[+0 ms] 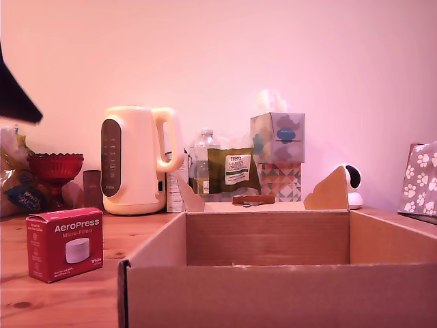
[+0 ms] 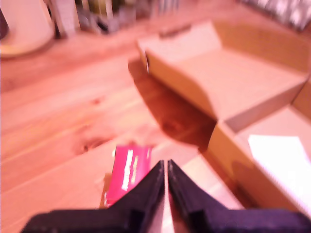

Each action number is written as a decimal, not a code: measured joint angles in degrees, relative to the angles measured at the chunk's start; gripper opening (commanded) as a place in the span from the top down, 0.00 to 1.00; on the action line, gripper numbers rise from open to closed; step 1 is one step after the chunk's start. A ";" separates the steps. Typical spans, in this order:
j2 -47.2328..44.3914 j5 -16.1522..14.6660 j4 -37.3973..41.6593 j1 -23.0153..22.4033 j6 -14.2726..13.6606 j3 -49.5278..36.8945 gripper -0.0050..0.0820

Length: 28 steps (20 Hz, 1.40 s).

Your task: Pick the red carton of coffee filters and place it in the cardboard box

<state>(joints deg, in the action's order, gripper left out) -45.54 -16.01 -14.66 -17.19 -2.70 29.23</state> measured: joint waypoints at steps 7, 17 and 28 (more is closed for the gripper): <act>-5.42 1.62 4.59 0.00 -1.18 0.02 0.29; -9.16 4.15 28.52 1.22 -2.01 -10.05 0.29; -26.43 1.57 36.92 1.22 -2.01 -9.88 0.29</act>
<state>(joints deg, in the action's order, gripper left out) -71.96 -14.44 22.26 -15.97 -4.71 19.35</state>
